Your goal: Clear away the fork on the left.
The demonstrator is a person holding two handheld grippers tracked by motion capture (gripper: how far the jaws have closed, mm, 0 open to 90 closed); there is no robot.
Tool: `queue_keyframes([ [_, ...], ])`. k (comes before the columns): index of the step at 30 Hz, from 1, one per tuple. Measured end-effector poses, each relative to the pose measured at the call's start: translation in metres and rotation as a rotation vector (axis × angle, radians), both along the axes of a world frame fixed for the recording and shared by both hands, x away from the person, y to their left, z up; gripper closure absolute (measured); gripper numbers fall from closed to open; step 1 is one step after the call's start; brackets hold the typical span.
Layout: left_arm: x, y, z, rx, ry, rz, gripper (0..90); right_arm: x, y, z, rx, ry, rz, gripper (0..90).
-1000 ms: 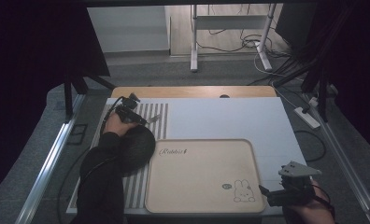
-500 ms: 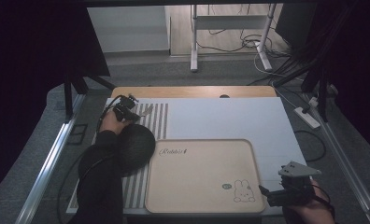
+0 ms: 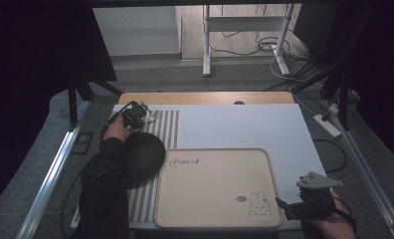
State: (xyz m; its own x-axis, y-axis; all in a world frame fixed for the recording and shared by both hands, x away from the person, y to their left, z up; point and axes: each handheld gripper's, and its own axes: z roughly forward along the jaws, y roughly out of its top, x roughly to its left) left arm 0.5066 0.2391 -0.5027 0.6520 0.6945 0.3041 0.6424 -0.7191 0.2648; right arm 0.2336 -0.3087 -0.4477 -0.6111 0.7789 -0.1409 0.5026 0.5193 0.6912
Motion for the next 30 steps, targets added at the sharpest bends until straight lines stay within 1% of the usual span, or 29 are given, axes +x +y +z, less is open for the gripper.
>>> queue_keyframes([
  [2, -0.002, 0.002, 0.005, 0.022, -0.001, -0.002, 86.6, 0.000, 0.000, 0.000, -0.001, 0.000, 0.000, 0.0],
  [4, -0.004, 0.005, 0.011, 0.023, 0.005, 0.000, 86.5, 0.000, 0.000, 0.000, -0.001, -0.001, 0.000, 0.0],
  [5, -0.005, 0.006, 0.013, 0.016, 0.007, 0.004, 86.5, 0.000, 0.000, 0.000, -0.001, 0.000, 0.000, 0.0],
  [7, -0.008, 0.009, 0.018, -0.019, 0.020, 0.010, 86.5, 0.000, 0.000, 0.000, -0.004, 0.001, 0.001, 0.0],
  [9, -0.010, 0.011, 0.022, -0.060, 0.034, 0.029, 86.5, 0.000, 0.000, 0.000, -0.005, 0.001, 0.002, 0.0],
  [11, -0.013, 0.014, 0.025, -0.105, 0.058, 0.049, 86.5, 0.000, 0.001, 0.000, -0.004, -0.001, 0.001, 0.0],
  [14, -0.018, 0.016, 0.028, -0.168, 0.083, 0.065, 86.5, 0.000, 0.001, 0.000, -0.005, -0.002, 0.000, 0.0],
  [16, -0.023, 0.017, 0.029, -0.204, 0.092, 0.067, 86.5, 0.000, 0.001, 0.000, -0.005, -0.003, 0.000, 0.0],
  [19, -0.030, 0.018, 0.029, -0.271, 0.102, 0.063, 86.5, -0.001, 0.001, 0.000, -0.004, -0.004, 0.000, 0.0],
  [22, -0.038, 0.017, 0.029, -0.301, 0.116, 0.058, 86.5, -0.001, 0.001, 0.000, -0.004, -0.003, -0.001, 0.0],
  [26, -0.046, 0.014, 0.029, -0.317, 0.135, 0.055, 86.5, -0.001, 0.001, 0.000, -0.006, -0.004, -0.001, 0.0],
  [30, -0.055, 0.011, 0.028, -0.353, 0.151, 0.050, 86.5, -0.001, 0.001, 0.000, -0.009, -0.004, 0.001, 0.0],
])
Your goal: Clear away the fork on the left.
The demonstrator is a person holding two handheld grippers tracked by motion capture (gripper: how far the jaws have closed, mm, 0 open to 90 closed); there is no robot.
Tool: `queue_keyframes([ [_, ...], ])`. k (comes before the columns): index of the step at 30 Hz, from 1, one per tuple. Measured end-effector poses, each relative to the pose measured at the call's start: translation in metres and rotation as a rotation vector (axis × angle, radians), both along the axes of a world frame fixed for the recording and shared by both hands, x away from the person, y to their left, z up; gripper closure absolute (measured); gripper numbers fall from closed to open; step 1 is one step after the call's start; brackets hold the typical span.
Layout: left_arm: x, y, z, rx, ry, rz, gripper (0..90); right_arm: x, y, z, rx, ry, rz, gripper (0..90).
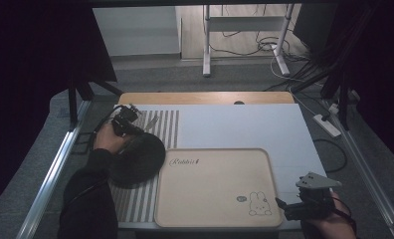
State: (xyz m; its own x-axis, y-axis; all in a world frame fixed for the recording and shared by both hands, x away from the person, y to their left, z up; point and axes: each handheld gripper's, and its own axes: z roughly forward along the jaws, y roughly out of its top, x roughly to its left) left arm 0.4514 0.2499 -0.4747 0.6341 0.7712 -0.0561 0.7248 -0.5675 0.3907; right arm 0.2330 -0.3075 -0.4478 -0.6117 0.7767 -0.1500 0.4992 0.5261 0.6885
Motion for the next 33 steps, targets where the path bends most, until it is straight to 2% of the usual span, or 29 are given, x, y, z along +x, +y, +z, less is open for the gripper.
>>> queue_keyframes([
  [10, -0.017, -0.014, -0.003, -0.023, 0.031, -0.033, 86.5, 0.000, 0.000, 0.000, 0.002, 0.000, 0.003, 0.0],
  [16, -0.029, -0.025, -0.003, -0.015, 0.034, -0.038, 86.5, -0.001, 0.000, 0.000, 0.003, -0.002, 0.008, 0.0],
  [23, -0.046, -0.033, 0.001, -0.027, 0.033, -0.037, 86.5, -0.001, 0.002, 0.000, -0.016, -0.006, 0.023, 0.0],
  [33, -0.071, -0.043, 0.005, -0.042, 0.040, -0.048, 86.5, -0.002, 0.002, 0.000, -0.015, -0.013, 0.029, 0.0],
])
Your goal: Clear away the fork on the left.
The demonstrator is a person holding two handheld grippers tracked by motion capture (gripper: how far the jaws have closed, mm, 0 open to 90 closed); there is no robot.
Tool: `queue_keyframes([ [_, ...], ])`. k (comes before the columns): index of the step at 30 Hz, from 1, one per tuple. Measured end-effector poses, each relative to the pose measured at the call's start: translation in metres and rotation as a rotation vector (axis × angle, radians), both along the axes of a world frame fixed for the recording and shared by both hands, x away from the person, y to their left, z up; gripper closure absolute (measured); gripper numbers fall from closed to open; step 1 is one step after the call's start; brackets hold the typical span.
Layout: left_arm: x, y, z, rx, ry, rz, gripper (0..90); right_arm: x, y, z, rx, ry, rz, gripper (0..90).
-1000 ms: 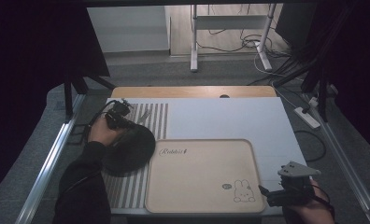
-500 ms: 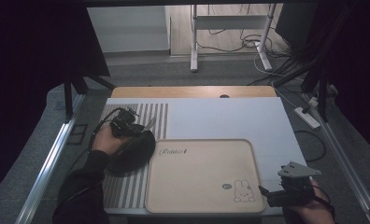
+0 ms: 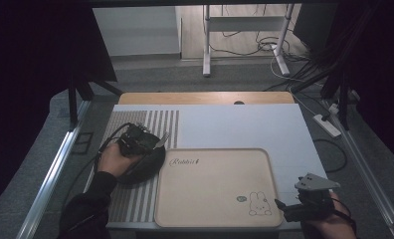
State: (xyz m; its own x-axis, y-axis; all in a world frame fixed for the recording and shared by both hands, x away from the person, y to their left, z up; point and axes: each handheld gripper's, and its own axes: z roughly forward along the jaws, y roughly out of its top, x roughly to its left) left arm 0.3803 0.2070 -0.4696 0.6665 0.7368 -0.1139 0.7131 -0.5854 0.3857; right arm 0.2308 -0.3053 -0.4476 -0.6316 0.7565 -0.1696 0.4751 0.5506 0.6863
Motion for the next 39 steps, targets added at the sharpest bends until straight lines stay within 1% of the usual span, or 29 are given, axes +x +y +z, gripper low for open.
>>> queue_keyframes([
  [4, -0.009, -0.005, 0.000, -0.013, 0.005, 0.006, 86.5, 0.000, 0.000, 0.000, 0.001, -0.001, 0.002, 0.0],
  [7, -0.015, -0.010, -0.002, -0.024, 0.018, 0.009, 86.5, 0.000, 0.000, 0.000, 0.001, -0.002, 0.004, 0.0],
  [8, -0.016, -0.012, -0.003, -0.021, 0.024, 0.008, 86.5, 0.000, 0.000, 0.000, 0.001, -0.002, 0.005, 0.0],
  [11, -0.020, -0.021, -0.005, -0.016, 0.040, -0.001, 86.5, 0.000, 0.000, 0.000, 0.001, -0.003, 0.007, 0.0],
  [13, -0.022, -0.026, -0.005, -0.017, 0.038, -0.009, 86.4, 0.000, 0.000, 0.000, 0.000, -0.004, 0.008, 0.0],
  [15, -0.025, -0.032, -0.003, -0.020, 0.028, -0.013, 86.4, 0.000, 0.000, 0.000, 0.005, -0.003, 0.002, 0.0],
  [19, -0.031, -0.041, -0.003, -0.036, 0.043, -0.021, 86.4, 0.000, 0.000, 0.000, 0.006, -0.002, 0.002, 0.0],
  [22, -0.035, -0.049, -0.003, -0.034, 0.050, -0.030, 86.5, 0.000, 0.000, 0.000, 0.004, -0.004, 0.005, 0.0],
  [25, -0.039, -0.057, -0.002, -0.046, 0.063, -0.029, 86.4, 0.000, 0.000, 0.000, 0.003, -0.004, 0.007, 0.0],
  [30, -0.044, -0.071, -0.001, -0.050, 0.086, -0.045, 86.5, 0.000, 0.000, 0.000, 0.002, -0.004, 0.008, 0.0],
  [33, -0.047, -0.081, -0.002, -0.045, 0.093, -0.055, 86.5, 0.000, 0.000, 0.000, 0.000, -0.004, 0.009, 0.0],
  [35, -0.048, -0.087, -0.002, -0.048, 0.098, -0.058, 86.4, 0.000, 0.000, 0.000, 0.000, -0.003, 0.009, 0.0],
  [39, -0.050, -0.100, -0.003, -0.049, 0.101, -0.039, 86.4, 0.000, 0.000, 0.000, -0.001, -0.003, 0.010, 0.0],
])
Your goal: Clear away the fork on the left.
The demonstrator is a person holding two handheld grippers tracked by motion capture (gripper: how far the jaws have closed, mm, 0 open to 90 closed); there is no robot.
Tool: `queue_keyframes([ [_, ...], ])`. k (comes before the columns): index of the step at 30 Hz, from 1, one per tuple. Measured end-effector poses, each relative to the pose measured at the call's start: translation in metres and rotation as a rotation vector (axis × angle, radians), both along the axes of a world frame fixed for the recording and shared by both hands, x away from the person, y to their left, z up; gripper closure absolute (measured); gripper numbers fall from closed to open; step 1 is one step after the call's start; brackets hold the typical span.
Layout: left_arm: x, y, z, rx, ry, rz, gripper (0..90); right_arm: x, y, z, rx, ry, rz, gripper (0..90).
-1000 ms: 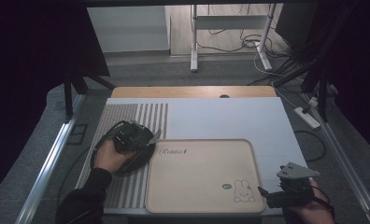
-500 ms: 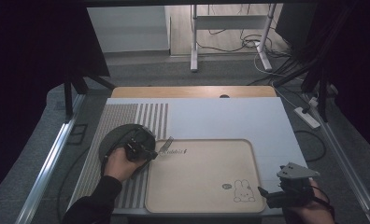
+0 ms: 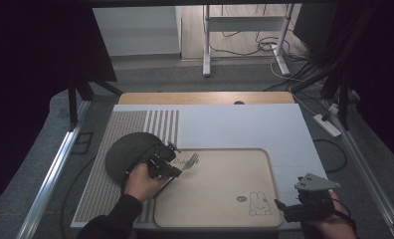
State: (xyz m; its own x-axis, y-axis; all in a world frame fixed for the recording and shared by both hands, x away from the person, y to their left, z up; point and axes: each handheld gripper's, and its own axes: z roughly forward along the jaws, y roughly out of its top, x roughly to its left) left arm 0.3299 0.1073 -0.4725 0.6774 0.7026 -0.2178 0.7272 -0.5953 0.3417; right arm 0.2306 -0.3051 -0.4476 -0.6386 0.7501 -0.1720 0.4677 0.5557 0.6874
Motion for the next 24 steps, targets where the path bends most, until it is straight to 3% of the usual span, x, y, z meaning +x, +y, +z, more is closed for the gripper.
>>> queue_keyframes([
  [5, -0.002, -0.016, -0.007, 0.011, 0.007, 0.000, 86.4, 0.000, 0.000, 0.000, -0.004, 0.000, 0.001, 0.0],
  [15, -0.004, -0.027, -0.028, 0.059, 0.046, -0.025, 85.7, 0.000, 0.000, 0.000, -0.004, 0.000, 0.004, 0.0],
  [17, -0.006, -0.028, -0.028, 0.065, 0.031, -0.050, 84.1, 0.000, 0.000, 0.000, -0.004, 0.000, 0.004, 0.0],
  [20, -0.008, -0.030, -0.020, 0.034, -0.019, -0.074, 70.1, 0.000, 0.000, 0.000, -0.005, 0.000, 0.005, 0.0],
  [22, -0.011, -0.033, -0.013, 0.007, -0.057, -0.106, 72.1, 0.000, 0.000, 0.000, -0.005, 0.001, 0.004, 0.0],
  [24, -0.012, -0.037, -0.013, -0.006, -0.069, -0.130, 81.4, 0.000, 0.001, 0.000, -0.006, 0.001, 0.004, 0.0],
])
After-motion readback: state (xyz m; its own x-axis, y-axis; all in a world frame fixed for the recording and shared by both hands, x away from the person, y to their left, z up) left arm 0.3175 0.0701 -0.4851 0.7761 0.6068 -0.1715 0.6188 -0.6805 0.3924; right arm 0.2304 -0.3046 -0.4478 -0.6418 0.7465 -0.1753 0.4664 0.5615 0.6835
